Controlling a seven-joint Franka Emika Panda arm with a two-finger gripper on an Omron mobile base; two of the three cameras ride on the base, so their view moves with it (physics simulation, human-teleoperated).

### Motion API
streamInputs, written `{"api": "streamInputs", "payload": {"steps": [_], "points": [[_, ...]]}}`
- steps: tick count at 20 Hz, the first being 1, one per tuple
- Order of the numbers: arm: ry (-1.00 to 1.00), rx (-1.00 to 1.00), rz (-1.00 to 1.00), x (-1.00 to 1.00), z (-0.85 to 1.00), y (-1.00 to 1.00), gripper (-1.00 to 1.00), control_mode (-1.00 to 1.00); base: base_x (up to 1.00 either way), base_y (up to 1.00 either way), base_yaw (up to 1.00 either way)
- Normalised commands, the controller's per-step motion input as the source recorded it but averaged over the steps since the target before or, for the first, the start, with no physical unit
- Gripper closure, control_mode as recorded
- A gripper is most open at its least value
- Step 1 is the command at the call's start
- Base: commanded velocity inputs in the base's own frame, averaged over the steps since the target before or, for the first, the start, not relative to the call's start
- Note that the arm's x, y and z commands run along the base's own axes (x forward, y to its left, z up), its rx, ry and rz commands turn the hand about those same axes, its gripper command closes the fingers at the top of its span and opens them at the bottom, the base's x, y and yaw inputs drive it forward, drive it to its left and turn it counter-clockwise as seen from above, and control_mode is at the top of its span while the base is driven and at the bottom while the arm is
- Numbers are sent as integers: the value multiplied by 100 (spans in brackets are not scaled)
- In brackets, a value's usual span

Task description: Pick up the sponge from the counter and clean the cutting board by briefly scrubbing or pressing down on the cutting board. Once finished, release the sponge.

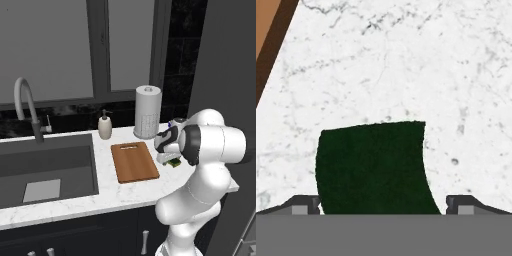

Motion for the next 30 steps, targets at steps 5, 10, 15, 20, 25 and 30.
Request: {"api": "streamInputs", "payload": {"steps": [5, 10, 15, 20, 25, 30], "points": [[0, 0, 0, 2, -21, 0, 100, -100, 0, 0, 0], [-1, 0, 0, 2, -14, 0, 100, -100, 0, 0, 0], [-5, 0, 0, 1, -7, 1, 100, -100, 0, 0, 0], [-11, 0, 0, 0, 35, 24, 100, -100, 0, 0, 0], [0, 0, 0, 23, 64, 21, 100, -100, 0, 0, 0], [2, 0, 0, 27, 29, 36, 100, -100, 0, 0, 0]]}}
